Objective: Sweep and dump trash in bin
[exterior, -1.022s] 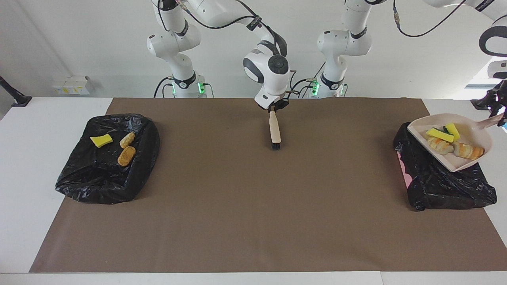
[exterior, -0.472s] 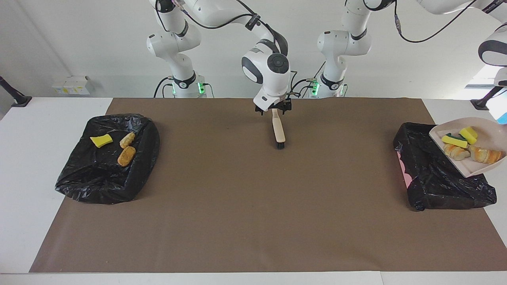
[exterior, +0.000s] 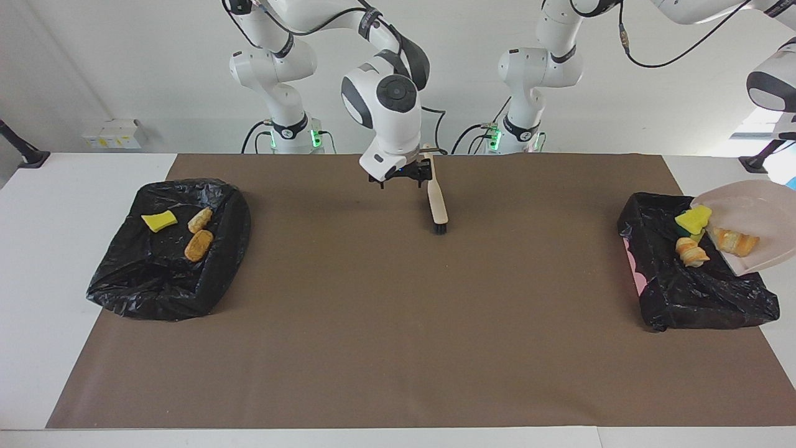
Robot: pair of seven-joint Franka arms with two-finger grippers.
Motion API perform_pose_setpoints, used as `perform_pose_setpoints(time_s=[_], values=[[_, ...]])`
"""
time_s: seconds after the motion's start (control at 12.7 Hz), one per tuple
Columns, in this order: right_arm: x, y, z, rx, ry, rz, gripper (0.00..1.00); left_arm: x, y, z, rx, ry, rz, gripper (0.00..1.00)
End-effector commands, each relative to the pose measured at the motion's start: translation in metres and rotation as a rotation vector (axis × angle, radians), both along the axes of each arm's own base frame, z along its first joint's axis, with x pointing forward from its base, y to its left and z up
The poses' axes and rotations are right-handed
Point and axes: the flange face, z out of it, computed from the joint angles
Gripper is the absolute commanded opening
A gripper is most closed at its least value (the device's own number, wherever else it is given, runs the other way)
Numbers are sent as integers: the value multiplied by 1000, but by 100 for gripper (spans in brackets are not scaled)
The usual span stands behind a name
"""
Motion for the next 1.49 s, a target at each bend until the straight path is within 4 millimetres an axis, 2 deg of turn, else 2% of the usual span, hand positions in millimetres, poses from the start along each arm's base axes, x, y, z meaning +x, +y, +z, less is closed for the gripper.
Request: perform_pose_setpoints(time_s=[0.0, 0.16, 0.31, 0.47, 0.71, 0.86, 1.02, 1.18, 1.34, 1.41], values=[[22, -55, 19, -22, -31, 42, 100, -6, -7, 12, 71, -17, -9, 0], [39, -92, 28, -72, -57, 93, 100, -10, -11, 26, 92, -23, -24, 0], [61, -145, 42, -68, -47, 141, 100, -17, -24, 49, 96, -36, -33, 0], [76, -195, 59, -47, -40, 194, 100, -21, -45, 66, 52, -49, 21, 0], [90, -256, 85, -29, -56, 218, 100, -24, -71, 63, -11, -48, 121, 0], [93, -282, 96, -31, -76, 180, 100, -25, -96, 50, -136, -60, 201, 0], [93, -297, 100, -33, -83, 152, 100, -27, -119, 39, -292, -55, 284, 0], [90, -308, 107, -41, -90, 128, 100, -25, -148, 26, -370, -45, 378, 0], [81, -326, 123, -53, -89, 94, 100, -19, -195, 12, -450, -51, 472, 0], [76, -328, 135, -61, -108, 87, 100, -15, -224, 6, -497, -64, 534, 0]])
